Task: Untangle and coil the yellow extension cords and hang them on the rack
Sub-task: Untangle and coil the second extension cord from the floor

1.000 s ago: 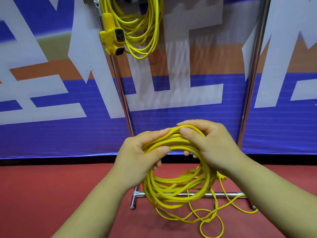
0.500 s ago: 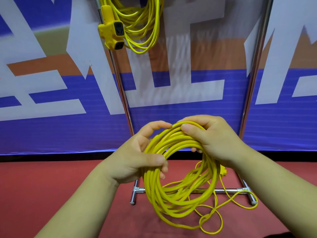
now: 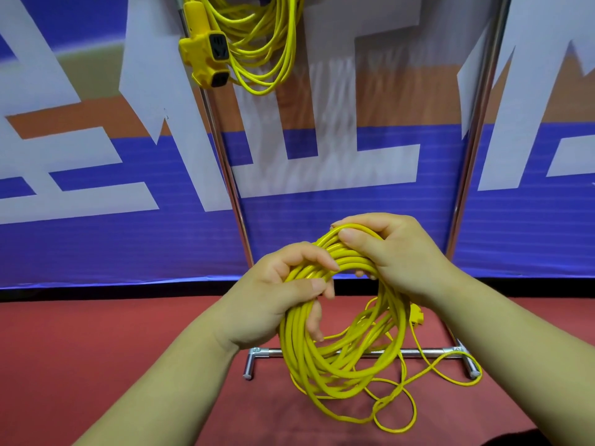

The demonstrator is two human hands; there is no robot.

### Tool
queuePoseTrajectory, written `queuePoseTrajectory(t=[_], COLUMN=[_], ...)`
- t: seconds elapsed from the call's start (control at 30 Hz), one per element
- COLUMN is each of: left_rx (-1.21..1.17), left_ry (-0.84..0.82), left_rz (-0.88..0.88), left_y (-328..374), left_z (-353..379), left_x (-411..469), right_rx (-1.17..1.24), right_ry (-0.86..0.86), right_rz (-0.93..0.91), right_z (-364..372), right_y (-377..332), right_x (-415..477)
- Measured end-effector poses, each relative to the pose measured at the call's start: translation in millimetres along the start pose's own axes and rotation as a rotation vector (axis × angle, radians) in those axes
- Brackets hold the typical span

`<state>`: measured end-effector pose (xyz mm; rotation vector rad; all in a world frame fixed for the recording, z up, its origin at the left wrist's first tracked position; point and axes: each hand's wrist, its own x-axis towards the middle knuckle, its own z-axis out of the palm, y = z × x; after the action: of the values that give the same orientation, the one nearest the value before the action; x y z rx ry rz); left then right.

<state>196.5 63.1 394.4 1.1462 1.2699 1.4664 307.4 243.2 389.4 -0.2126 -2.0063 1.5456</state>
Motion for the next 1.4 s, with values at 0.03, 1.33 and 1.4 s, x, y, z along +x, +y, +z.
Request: queuePoseTrajectory(t=[0.03, 1.33, 1.4], left_rx=[-0.025, -0.001, 0.18], left_ry=[0.01, 0.855, 0.762], left_rz=[0.017, 0.168, 0.113], left_y=[-2, -3, -12], left_z=[1, -106, -96], left_x=[0, -47, -42], right_rx=[-0.013, -0.173, -0.057], right_ry=[0.018, -0.294, -0.181], right_rz=[0.007, 0.56, 0.559], right_z=[0, 21, 20], right_y=[3, 100, 91], right_x=[1, -8, -4])
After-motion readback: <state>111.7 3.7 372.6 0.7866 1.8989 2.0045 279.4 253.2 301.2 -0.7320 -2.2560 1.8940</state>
